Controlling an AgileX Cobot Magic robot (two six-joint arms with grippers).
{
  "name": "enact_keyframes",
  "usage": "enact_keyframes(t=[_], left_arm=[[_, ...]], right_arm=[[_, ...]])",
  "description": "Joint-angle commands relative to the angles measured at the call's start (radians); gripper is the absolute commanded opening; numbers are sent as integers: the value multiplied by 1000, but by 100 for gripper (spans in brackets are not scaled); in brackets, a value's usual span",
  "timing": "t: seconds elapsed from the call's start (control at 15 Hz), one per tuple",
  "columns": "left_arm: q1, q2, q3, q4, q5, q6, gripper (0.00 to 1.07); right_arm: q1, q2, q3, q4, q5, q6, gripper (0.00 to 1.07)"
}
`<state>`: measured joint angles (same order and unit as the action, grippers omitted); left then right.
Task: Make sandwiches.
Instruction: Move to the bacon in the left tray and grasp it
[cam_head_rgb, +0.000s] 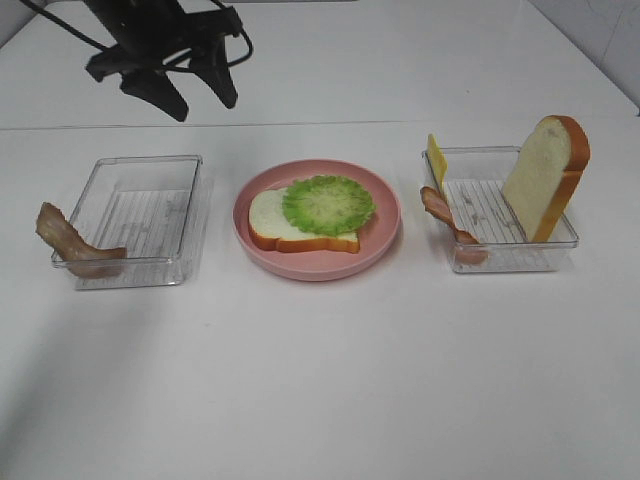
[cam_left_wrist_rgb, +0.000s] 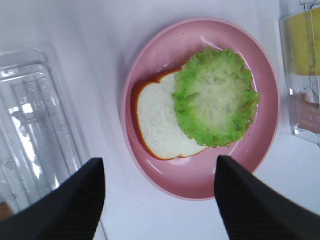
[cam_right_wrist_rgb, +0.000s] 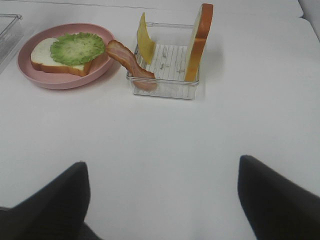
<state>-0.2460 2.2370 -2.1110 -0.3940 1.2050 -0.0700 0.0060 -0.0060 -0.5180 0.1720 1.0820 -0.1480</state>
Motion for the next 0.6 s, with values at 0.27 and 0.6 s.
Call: enact_keyframes(t=[0.27,0.6], left_arm=[[42,-179,2,140,83,-21,60],[42,-440,249,284,83,-59,60]], right_arm=[[-6,-7,1,0,-3,7,76],[-6,-7,1,0,-3,7,76]])
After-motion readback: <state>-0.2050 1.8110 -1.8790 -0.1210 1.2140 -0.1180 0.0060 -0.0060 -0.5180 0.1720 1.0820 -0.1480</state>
